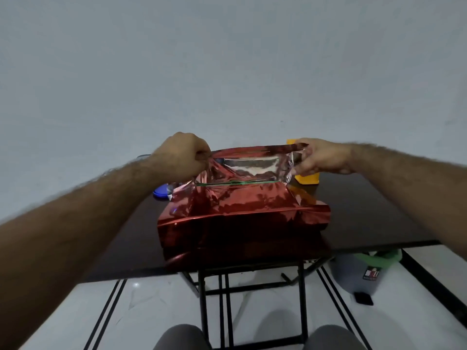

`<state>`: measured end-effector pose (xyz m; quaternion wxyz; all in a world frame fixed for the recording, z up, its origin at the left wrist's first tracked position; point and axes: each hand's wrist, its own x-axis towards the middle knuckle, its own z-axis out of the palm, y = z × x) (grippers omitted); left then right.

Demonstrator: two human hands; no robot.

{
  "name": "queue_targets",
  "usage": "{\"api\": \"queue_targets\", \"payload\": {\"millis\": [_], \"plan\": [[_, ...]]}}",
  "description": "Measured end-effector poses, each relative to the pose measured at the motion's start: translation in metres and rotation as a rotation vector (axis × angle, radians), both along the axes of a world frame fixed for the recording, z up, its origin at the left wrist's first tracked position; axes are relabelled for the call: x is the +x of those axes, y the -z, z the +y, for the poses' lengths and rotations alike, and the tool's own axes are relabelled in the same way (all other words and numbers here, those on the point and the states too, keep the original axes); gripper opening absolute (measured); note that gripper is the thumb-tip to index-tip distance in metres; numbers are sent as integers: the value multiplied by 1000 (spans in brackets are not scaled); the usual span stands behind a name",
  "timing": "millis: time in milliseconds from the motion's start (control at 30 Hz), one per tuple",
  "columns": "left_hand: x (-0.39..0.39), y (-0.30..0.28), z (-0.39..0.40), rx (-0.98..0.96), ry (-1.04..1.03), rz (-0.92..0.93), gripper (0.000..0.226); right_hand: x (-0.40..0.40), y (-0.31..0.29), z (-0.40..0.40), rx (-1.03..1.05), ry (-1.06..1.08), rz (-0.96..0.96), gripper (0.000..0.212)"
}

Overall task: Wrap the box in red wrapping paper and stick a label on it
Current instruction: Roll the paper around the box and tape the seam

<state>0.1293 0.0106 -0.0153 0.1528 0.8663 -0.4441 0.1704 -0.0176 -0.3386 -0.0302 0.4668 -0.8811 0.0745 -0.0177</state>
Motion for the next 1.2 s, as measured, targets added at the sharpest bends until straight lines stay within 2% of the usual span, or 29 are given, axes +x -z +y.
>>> {"api": "queue_targets", "payload": {"millis": [33, 133, 233, 333, 400, 467, 533, 600, 633, 700, 733, 867, 933, 1000, 1100, 1200], "plan": [[-1, 1, 0, -4, -3, 2, 8, -1, 7, 0, -14, -23, 34, 59], [-2, 2, 0, -17, -6, 17, 9, -4, 27, 2, -68, 15, 145, 22], [-2, 3, -1, -8, 15, 18, 12, 0, 50, -2, -160, 79, 149, 13], [-1, 3, 0, -6, 16, 1, 4, 4, 58, -7, -190, 120, 99, 4], [0, 3, 2, 1, 14, -4, 3, 5, 60, -10, -129, 152, 64, 26], [-1, 3, 3, 16, 13, 2, 5, 1, 61, -8, -61, 137, 79, 35], [-3, 4, 3, 18, 14, -5, 8, -2, 63, -8, -96, 99, 80, 33], [-5, 5, 2, 9, 12, -9, 6, -8, 63, -10, -107, 68, 68, 18], [-6, 6, 2, 3, 13, -12, 7, -11, 63, -12, -80, 46, 92, 25], [-7, 5, 2, -3, 21, -11, 6, -17, 63, -11, -70, 21, 154, 52], [-7, 5, 2, -7, 22, -4, 3, -18, 65, -10, -95, 31, 152, 55], [-10, 6, 2, -12, 28, -9, 9, -18, 60, -10, -221, 115, 118, 26], [-11, 7, 2, -13, 24, -23, 4, -20, 53, -9, -264, 170, 163, 22], [-12, 8, 2, -8, 17, -35, 6, -21, 48, -6, -199, 190, 231, 20], [-15, 9, 0, 14, 19, -30, 4, -20, 49, -3, -6, 152, 294, 32], [-17, 8, 0, 10, 25, -8, 14, -19, 53, -5, -59, 138, 345, 58]]}}
